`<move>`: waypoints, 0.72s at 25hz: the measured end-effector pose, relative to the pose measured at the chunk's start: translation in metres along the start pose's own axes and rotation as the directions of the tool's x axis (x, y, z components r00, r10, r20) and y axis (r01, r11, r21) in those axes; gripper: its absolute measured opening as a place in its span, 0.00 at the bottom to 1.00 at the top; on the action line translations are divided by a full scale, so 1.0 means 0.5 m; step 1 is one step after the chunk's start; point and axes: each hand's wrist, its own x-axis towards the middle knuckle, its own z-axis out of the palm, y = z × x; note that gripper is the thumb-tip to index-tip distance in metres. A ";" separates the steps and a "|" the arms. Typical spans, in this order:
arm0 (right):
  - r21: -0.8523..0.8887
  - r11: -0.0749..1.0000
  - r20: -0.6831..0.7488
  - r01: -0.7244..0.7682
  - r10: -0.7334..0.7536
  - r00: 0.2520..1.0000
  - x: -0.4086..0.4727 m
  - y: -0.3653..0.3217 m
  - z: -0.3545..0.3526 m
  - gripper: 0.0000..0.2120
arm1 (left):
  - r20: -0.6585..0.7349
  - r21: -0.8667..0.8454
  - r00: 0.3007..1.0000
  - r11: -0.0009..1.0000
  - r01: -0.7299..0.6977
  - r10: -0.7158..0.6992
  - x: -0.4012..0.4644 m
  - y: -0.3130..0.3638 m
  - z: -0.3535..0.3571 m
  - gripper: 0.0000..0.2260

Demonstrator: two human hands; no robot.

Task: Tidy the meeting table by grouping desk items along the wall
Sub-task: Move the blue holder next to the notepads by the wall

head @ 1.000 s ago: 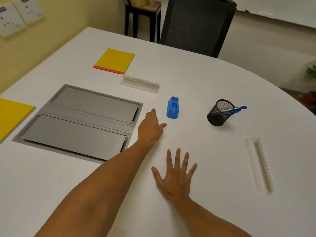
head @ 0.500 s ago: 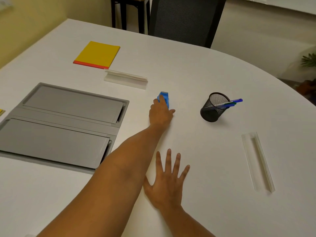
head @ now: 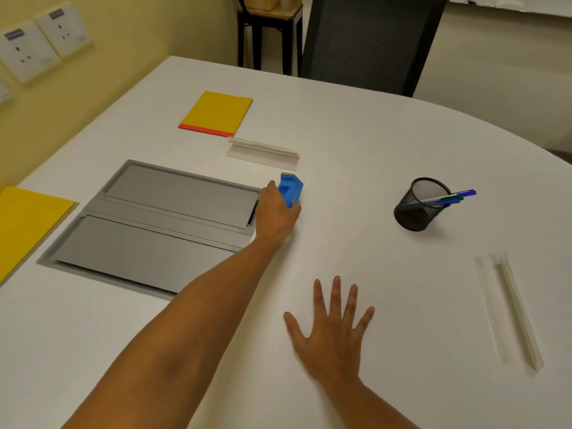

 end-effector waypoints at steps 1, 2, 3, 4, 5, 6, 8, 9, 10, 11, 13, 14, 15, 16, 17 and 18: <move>-0.006 1.000 0.009 0.000 0.000 1.000 0.000 0.003 0.000 0.43 | -0.019 -0.012 1.000 1.000 0.022 -0.022 -0.005 -0.016 -0.032 0.27; -0.009 1.000 0.021 0.002 -0.002 1.000 -0.001 0.002 -0.001 0.43 | -0.048 -0.025 0.998 0.999 0.040 -0.042 -0.012 -0.035 -0.067 0.31; -0.012 1.000 0.032 0.004 -0.003 0.999 -0.002 0.002 -0.002 0.42 | -0.078 -0.033 0.995 0.998 0.059 -0.062 -0.020 -0.055 -0.103 0.33; -0.013 1.000 0.042 0.003 -0.003 0.999 -0.003 0.002 -0.003 0.42 | -0.111 -0.038 0.990 0.996 0.083 -0.087 -0.028 -0.076 -0.139 0.33; -0.017 1.000 0.050 0.002 -0.002 0.999 -0.004 0.000 -0.003 0.43 | -0.144 -0.039 0.982 0.993 0.114 -0.119 -0.035 -0.097 -0.173 0.32; -0.024 1.000 0.058 0.003 -0.002 0.998 -0.004 -0.001 -0.004 0.43 | -0.177 -0.034 0.973 0.989 0.143 -0.147 -0.042 -0.118 -0.206 0.32; -0.035 0.999 0.068 -0.003 0.005 0.998 -0.003 0.001 -0.004 0.44 | -0.229 -0.024 0.954 0.981 0.192 -0.192 -0.060 -0.157 -0.264 0.32; -0.035 0.999 0.071 -0.012 0.015 0.997 -0.001 0.005 -0.005 0.44 | -0.250 -0.019 0.944 0.976 0.216 -0.214 -0.069 -0.175 -0.287 0.32; -0.036 0.999 0.075 -0.015 0.018 0.997 -0.001 0.004 -0.007 0.44 | -0.276 -0.012 0.932 0.970 0.241 -0.235 -0.081 -0.194 -0.315 0.33; -0.037 0.999 0.076 -0.018 0.021 0.997 -0.002 0.002 -0.007 0.45 | -0.301 -0.005 0.920 0.965 0.261 -0.250 -0.094 -0.213 -0.339 0.33; -0.027 0.999 0.080 -0.025 0.028 0.996 -0.005 -0.001 -0.007 0.45 | -0.346 0.008 0.897 0.955 0.297 -0.276 -0.116 -0.248 -0.382 0.33; -0.023 0.999 0.085 -0.028 0.030 0.996 -0.005 -0.002 -0.006 0.45 | -0.365 0.010 0.885 0.949 0.314 -0.289 -0.127 -0.264 -0.402 0.33; -0.023 0.999 0.088 -0.029 0.031 0.996 -0.004 -0.003 -0.005 0.45 | -0.383 0.005 0.873 0.945 0.328 -0.301 -0.135 -0.278 -0.421 0.33; -0.021 0.999 0.095 -0.035 0.036 0.995 -0.003 -0.001 -0.005 0.45 | -0.398 -0.009 0.862 0.940 0.340 -0.316 -0.142 -0.291 -0.437 0.33; -0.018 0.999 0.103 -0.040 0.042 0.994 -0.002 0.002 -0.007 0.45 | -0.412 -0.021 0.850 0.936 0.352 -0.329 -0.147 -0.301 -0.449 0.33; -0.015 0.999 0.111 -0.042 0.044 0.993 -0.002 0.001 -0.009 0.45 | -0.432 -0.028 0.835 0.931 0.365 -0.341 -0.153 -0.312 -0.462 0.33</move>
